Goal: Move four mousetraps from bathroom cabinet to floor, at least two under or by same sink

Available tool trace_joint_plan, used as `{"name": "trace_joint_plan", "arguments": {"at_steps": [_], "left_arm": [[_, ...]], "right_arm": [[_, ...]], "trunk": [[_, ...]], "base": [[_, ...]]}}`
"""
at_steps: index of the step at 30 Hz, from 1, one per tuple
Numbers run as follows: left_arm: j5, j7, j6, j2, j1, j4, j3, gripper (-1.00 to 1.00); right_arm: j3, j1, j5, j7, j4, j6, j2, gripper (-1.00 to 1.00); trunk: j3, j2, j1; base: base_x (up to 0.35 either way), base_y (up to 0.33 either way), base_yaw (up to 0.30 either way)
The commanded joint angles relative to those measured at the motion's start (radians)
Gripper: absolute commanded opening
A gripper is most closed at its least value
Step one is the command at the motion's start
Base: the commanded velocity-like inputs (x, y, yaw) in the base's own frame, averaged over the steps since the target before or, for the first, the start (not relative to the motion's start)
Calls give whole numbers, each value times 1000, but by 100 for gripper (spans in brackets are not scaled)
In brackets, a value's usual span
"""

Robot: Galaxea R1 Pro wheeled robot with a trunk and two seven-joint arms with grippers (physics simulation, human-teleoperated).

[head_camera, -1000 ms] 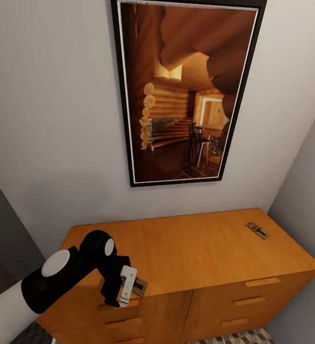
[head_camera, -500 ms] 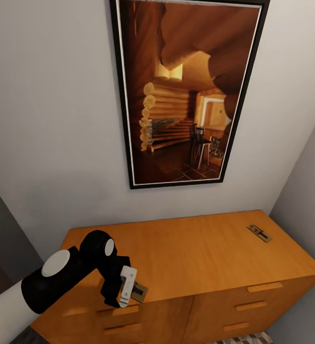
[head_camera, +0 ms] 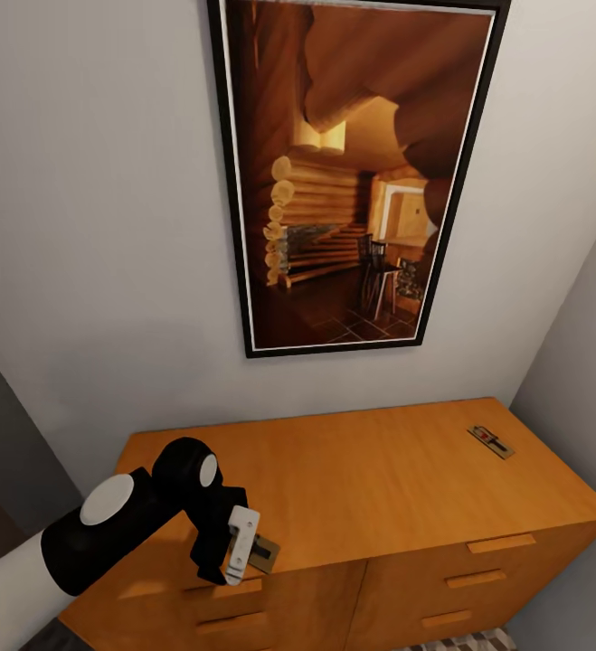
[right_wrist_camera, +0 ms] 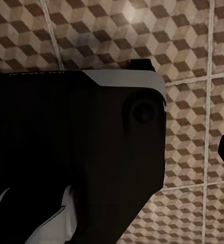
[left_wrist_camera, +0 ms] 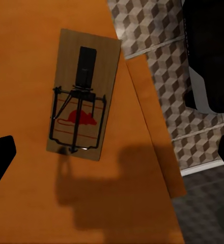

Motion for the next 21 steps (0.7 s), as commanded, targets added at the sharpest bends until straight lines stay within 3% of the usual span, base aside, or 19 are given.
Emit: {"name": "trace_joint_plan", "arguments": {"at_steps": [1, 16, 21], "left_arm": [[-7, -6, 11, 0, -1, -1, -3, 100], [-7, -6, 11, 1, -1, -2, -11, 100], [-7, -6, 11, 1, -1, -2, -11, 100]], "right_arm": [[9, 0, -10, -4, -2, 5, 0, 100], [9, 0, -10, -4, -2, 6, 1, 100], [9, 0, -9, -4, -2, 6, 1, 100]], "trunk": [[-2, -2, 1], [-2, -2, 1], [-2, -2, 1]], "base": [[0, 0, 0], [2, 0, 0], [128, 75, 0]]}}
